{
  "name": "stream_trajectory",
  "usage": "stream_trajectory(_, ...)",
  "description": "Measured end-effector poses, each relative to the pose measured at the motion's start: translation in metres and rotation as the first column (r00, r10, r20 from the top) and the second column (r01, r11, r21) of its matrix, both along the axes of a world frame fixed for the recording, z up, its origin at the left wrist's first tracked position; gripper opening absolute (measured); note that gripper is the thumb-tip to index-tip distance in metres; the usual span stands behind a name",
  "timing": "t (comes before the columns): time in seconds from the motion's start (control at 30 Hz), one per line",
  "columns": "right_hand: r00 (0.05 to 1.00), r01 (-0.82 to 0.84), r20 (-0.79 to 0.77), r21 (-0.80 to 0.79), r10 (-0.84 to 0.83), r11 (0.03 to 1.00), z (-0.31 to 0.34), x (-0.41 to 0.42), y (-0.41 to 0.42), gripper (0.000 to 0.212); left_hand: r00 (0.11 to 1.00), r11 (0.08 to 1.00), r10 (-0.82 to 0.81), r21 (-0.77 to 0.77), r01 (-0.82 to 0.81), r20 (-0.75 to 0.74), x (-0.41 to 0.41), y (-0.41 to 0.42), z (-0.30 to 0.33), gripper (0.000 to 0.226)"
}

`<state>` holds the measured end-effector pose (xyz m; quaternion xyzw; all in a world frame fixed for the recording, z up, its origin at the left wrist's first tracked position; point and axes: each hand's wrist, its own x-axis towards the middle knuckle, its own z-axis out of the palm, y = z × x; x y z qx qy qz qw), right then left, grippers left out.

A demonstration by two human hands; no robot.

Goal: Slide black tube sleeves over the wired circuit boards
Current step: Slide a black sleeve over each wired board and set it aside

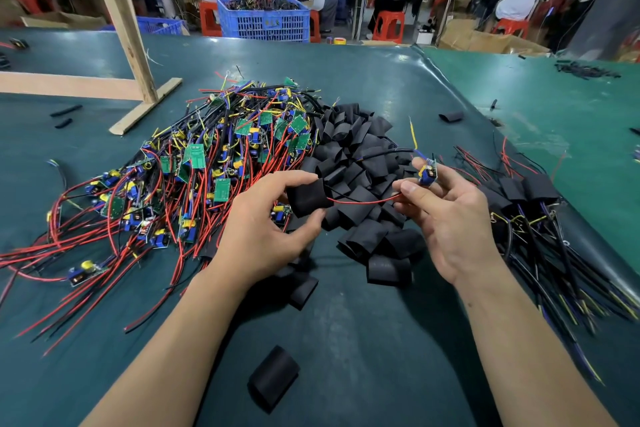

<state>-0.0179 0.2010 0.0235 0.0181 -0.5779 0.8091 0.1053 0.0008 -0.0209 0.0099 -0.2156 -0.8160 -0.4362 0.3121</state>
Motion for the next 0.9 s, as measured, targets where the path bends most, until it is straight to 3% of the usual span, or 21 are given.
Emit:
stream_trajectory(0.4, 0.987, -0.100, -0.116, 0.126, 0.114, 0.987, 0.000, 0.010, -0.019, 0.038, 0.999, 0.974, -0.048, -0.224, 0.047, 0.000, 0.001, 0.006, 0.000, 0.039)
stream_trajectory(0.57, 0.975, -0.164, -0.101, 0.265, 0.197, 0.950, -0.007, 0.015, -0.032, 0.039, 0.998, 0.949, -0.048, -0.314, 0.032, -0.043, -0.001, 0.009, -0.004, 0.037)
stream_trajectory(0.67, 0.965, -0.248, -0.030, 0.209, 0.260, 0.946, -0.005, 0.016, -0.030, 0.031, 0.997, 0.938, -0.035, -0.346, 0.009, -0.069, -0.002, 0.008, -0.005, 0.035)
stream_trajectory(0.73, 0.971, -0.239, 0.025, 0.174, 0.239, 0.955, -0.002, 0.016, -0.031, 0.025, 0.997, 0.940, -0.024, -0.343, -0.001, -0.071, -0.002, 0.008, -0.003, 0.036)
stream_trajectory(0.9, 0.998, -0.068, 0.017, 0.294, 0.066, 0.953, -0.002, 0.013, -0.025, 0.009, 0.993, 0.917, 0.058, -0.388, -0.095, -0.105, -0.001, 0.009, -0.001, 0.037)
